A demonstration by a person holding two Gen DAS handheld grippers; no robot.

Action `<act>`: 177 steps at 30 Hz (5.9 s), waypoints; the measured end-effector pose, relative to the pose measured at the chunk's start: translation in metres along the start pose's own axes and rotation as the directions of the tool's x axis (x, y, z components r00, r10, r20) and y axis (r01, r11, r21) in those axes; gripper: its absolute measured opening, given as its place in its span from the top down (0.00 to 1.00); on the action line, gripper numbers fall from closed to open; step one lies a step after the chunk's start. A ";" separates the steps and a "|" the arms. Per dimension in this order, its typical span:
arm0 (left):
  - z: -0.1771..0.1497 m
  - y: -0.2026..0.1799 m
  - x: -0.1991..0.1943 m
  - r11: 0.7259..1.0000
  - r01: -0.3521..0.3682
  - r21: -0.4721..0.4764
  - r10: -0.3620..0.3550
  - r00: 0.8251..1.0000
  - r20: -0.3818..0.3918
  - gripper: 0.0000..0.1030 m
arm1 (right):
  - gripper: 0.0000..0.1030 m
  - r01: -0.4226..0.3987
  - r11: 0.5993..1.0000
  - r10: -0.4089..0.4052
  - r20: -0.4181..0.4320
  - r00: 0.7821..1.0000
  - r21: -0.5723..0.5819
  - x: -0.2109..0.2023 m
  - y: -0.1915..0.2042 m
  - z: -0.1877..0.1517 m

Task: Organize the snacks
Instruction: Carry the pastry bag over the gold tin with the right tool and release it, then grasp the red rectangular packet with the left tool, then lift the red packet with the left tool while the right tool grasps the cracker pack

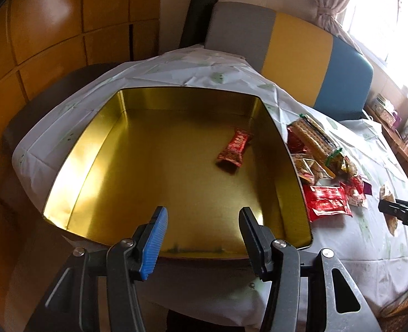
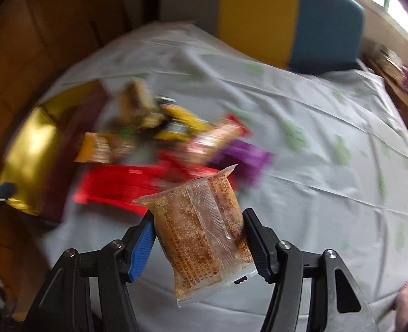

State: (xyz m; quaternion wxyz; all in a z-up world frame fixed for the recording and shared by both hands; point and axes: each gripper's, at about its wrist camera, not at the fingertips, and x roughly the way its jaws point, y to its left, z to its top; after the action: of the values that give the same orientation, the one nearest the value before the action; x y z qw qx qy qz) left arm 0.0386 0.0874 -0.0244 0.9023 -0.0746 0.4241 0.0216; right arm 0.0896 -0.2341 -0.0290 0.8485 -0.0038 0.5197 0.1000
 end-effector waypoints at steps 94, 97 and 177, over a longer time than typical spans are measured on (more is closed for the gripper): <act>-0.005 -0.136 -0.010 0.728 0.264 0.633 -0.245 0.962 -0.120 0.43 | 0.38 0.137 0.965 -0.145 0.016 0.989 0.225 0.000 -0.143 0.009; -0.003 -0.162 0.004 0.621 0.273 0.735 -0.224 0.960 -0.167 0.42 | 0.38 0.089 0.965 -0.102 0.040 0.994 0.247 -0.005 -0.147 0.010; -0.070 -0.162 0.051 0.792 0.393 0.468 -0.383 0.916 -0.121 0.56 | 0.52 0.099 0.799 -0.175 -0.071 0.982 -0.593 0.123 0.129 0.118</act>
State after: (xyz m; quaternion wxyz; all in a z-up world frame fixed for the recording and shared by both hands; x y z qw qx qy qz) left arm 0.0346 -0.0847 -0.0888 0.8729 0.0671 0.4003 -0.2708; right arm 0.2255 -0.0741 -0.0707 0.7773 -0.3091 0.5128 0.1931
